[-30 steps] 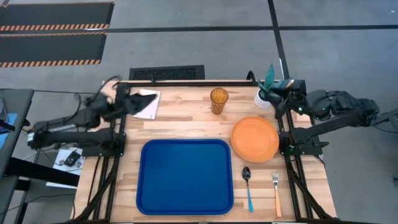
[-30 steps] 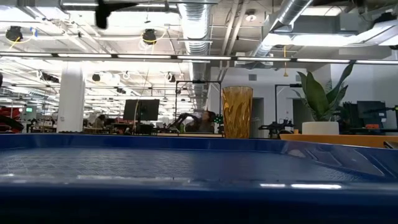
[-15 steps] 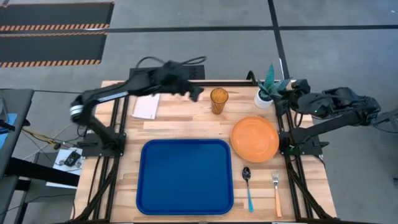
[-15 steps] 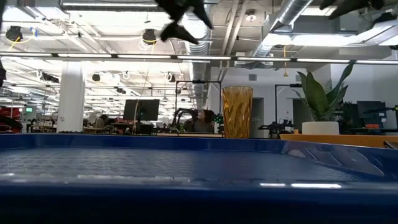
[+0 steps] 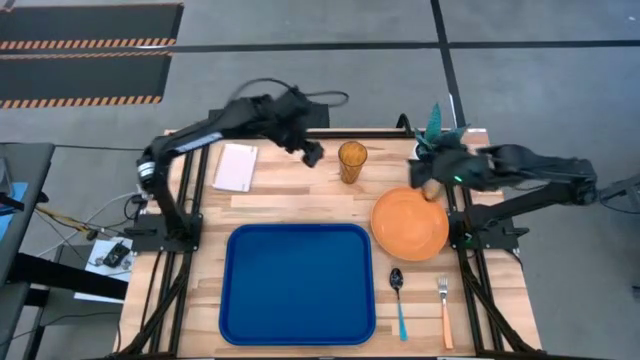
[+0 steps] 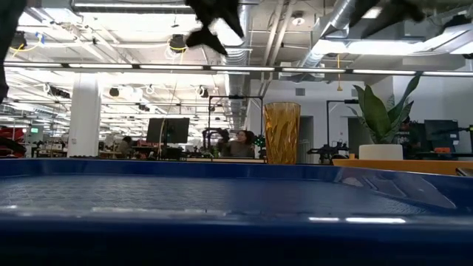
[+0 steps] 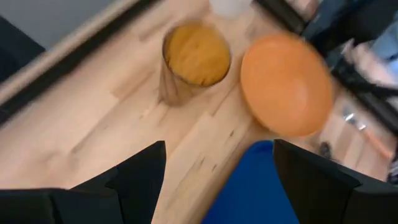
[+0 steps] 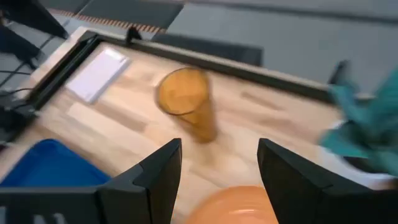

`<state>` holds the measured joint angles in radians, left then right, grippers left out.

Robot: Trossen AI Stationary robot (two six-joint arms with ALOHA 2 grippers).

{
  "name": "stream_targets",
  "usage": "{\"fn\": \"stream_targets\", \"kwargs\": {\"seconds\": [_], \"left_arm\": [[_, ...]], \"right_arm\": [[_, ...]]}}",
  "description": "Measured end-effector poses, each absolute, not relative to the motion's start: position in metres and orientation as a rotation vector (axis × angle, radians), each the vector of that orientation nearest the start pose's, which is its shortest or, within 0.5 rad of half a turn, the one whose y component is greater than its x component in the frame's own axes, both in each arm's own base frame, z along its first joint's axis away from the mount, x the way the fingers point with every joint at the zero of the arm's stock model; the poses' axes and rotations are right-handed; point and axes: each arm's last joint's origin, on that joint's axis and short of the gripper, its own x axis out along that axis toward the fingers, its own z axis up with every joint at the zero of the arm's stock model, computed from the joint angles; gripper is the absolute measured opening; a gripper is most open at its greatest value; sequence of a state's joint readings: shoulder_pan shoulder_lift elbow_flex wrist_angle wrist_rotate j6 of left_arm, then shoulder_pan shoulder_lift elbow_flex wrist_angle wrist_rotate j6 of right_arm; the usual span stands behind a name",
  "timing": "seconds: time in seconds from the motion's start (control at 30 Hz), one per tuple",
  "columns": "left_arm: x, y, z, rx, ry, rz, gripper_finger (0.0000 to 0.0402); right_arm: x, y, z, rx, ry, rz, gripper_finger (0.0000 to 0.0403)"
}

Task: Pick and place plate/cup/fork/spoon on tray
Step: Put the orange glass cup on the top right of the blue tray

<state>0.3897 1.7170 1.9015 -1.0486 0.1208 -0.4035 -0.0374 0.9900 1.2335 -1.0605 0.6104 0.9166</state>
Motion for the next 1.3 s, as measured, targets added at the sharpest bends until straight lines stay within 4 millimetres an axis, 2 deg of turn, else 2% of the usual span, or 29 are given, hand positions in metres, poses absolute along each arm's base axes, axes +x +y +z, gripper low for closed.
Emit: {"fn": "stream_targets", "kwargs": {"seconds": [0.13,0.3,0.4,0.53,0.77,1.0,1.13,1.3], "left_arm": [[0.289,0.115,0.428,-0.561,0.716,0.474,0.0282],[0.246,0.094,0.457,-0.515,0.643,0.598,0.0282],[0.227,0.084,0.465,-0.51,0.632,0.645,0.0282],[0.21,0.075,0.471,-0.501,0.618,0.702,0.0282],[0.199,0.069,0.472,-0.464,0.625,0.787,0.0282],[0.2,0.071,0.465,-0.422,0.659,0.842,0.0282],[0.201,0.071,0.461,-0.419,0.681,0.845,0.0282],[0.201,0.072,0.461,-0.404,0.674,0.864,0.0282]], "right_arm": [[0.195,-0.058,0.367,0.668,0.478,-0.881,0.0233],[0.222,-0.108,0.345,0.753,0.528,-0.867,0.0233],[0.237,-0.131,0.33,0.787,0.554,-0.846,0.0233],[0.25,-0.15,0.307,0.812,0.636,-0.849,0.0233],[0.265,-0.16,0.284,0.801,0.711,-0.852,0.0233],[0.275,-0.166,0.264,0.816,0.787,-0.852,0.0225],[0.277,-0.166,0.259,0.83,0.812,-0.852,0.0171],[0.277,-0.167,0.259,0.816,0.807,-0.846,0.0052]]}}
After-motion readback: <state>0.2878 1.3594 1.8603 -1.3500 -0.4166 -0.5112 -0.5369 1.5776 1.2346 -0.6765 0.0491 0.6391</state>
